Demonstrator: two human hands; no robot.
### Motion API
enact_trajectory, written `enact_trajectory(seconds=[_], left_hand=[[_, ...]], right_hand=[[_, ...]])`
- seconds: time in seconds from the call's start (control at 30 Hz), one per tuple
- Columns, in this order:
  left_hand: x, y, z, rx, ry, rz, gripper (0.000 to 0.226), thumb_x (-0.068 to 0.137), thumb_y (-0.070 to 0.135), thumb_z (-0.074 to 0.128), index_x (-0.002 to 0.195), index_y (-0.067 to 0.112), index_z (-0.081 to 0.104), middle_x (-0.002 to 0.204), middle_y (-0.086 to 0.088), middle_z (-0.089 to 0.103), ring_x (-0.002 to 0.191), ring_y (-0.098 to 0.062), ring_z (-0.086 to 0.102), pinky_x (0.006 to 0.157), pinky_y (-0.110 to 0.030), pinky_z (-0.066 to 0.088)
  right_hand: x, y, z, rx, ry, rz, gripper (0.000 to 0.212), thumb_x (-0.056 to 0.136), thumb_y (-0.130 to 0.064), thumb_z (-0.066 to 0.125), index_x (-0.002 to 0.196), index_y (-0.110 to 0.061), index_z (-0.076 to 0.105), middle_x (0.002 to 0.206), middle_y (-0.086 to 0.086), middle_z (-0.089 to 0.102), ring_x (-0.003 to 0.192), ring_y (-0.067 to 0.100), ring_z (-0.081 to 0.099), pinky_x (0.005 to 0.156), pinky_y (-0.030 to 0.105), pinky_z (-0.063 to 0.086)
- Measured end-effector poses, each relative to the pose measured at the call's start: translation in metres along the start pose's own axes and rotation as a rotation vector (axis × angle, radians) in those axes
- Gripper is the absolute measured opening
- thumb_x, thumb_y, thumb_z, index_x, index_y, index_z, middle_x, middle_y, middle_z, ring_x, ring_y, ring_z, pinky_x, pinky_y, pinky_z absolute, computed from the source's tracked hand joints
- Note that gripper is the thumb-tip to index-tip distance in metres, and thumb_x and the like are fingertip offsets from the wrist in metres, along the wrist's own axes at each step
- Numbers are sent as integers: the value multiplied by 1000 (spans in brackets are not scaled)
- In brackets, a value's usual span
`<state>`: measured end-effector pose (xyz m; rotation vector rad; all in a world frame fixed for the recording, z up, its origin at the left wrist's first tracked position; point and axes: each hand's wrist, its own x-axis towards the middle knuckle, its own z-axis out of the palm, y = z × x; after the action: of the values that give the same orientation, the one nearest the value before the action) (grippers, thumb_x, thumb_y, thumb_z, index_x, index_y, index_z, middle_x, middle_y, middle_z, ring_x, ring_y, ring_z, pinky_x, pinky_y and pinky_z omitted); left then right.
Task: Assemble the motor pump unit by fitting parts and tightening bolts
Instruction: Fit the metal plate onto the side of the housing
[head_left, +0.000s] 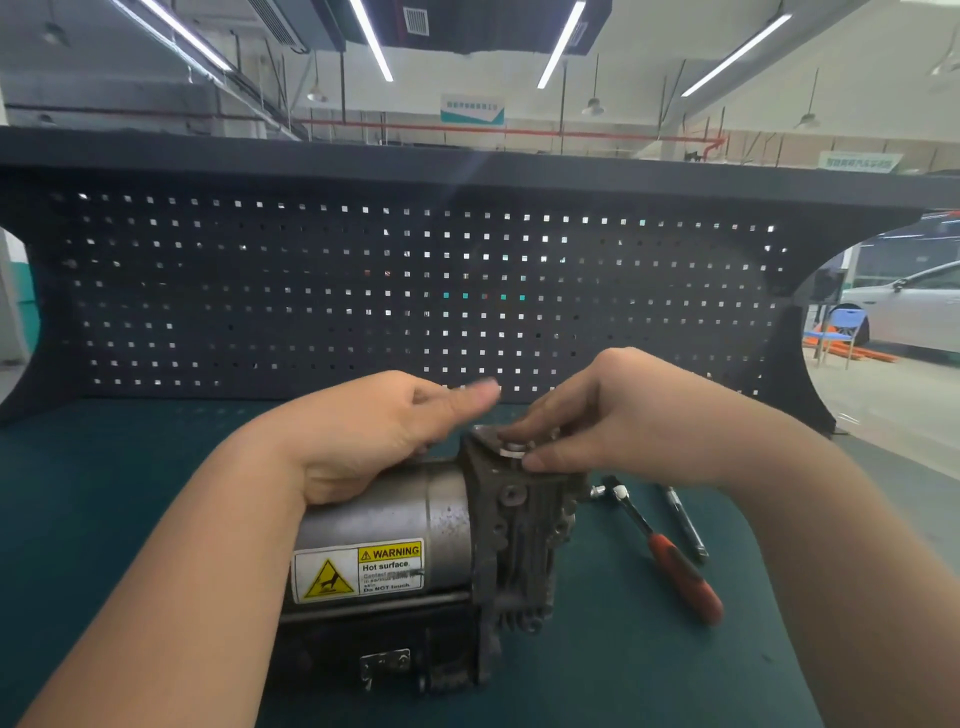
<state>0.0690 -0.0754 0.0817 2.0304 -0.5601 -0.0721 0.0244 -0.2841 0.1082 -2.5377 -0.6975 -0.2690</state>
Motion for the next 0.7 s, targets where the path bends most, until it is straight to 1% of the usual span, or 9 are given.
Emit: enact_trajectory(seconds=[0.07, 0.2, 0.27, 0.33, 0.4, 0.47, 0.57, 0.63, 0.7], left_hand=[[0, 0, 0, -68, 66, -47, 70, 73, 69, 53, 99, 7, 70, 62, 8, 45, 65, -9, 41, 70, -24, 36], [0, 2, 3, -56, 101, -75, 38, 99, 37, 48, 103, 6, 70, 59, 7, 44, 64, -11, 39, 67, -24, 34], [1, 3, 3, -47, 99, -72, 36, 99, 30, 49, 104, 1, 69, 59, 6, 42, 63, -10, 37, 65, -24, 33], [0, 3, 2, -28, 81, -61, 40, 97, 27, 54, 103, -12, 64, 60, 4, 39, 62, -11, 34, 65, -24, 32], [1, 2, 1, -13, 54, -38, 42, 95, 24, 58, 105, -16, 61, 63, 1, 35, 65, -12, 32, 67, -26, 31], [1, 2, 1, -22, 39, -34, 34, 93, 22, 61, 104, -11, 66, 58, 4, 40, 63, -10, 36, 66, -22, 34], [1, 3, 2, -22, 19, -23, 14, 91, 18, 64, 95, 7, 73, 49, 17, 53, 52, 3, 46, 62, -11, 40], [-1, 5, 2, -19, 1, -15, 12, 89, 17, 66, 94, 9, 75, 57, 17, 64, 56, 8, 53, 67, -12, 42], [-3, 6, 3, -21, -16, -9, 13, 89, 15, 67, 95, 8, 76, 67, 13, 69, 65, 5, 56, 70, -15, 42]], right_hand=[[3, 1, 5, -20, 8, -2, 18, 78, -35, 76, 90, -48, 73, 78, -24, 71, 63, -9, 57, 59, 5, 42], [6, 1, 9, -26, 43, -22, 17, 79, -38, 74, 93, -47, 73, 79, -24, 70, 65, -7, 59, 60, 8, 44], [7, 1, 9, -33, 51, -33, 16, 79, -39, 74, 93, -48, 73, 90, -19, 72, 71, -5, 61, 65, 11, 47], [8, 0, 11, -32, 41, -42, 17, 79, -37, 75, 93, -46, 74, 95, -20, 71, 72, -10, 59, 66, 7, 43], [8, 0, 11, -32, 36, -44, 16, 78, -37, 75, 92, -44, 75, 96, -22, 70, 73, -13, 58, 67, 3, 40], [7, 0, 10, -22, 27, -53, 17, 76, -36, 76, 92, -41, 76, 96, -24, 69, 74, -14, 58, 68, 3, 39], [6, -3, 9, -14, 13, -63, 16, 76, -35, 76, 91, -40, 76, 94, -25, 69, 72, -13, 59, 67, 4, 40], [5, -5, 8, -7, 8, -65, 15, 76, -34, 77, 89, -42, 76, 95, -22, 69, 71, -10, 60, 68, 9, 44], [4, -7, 7, 1, 7, -69, 15, 75, -35, 77, 86, -45, 75, 95, -20, 69, 71, -6, 61, 72, 17, 49]])
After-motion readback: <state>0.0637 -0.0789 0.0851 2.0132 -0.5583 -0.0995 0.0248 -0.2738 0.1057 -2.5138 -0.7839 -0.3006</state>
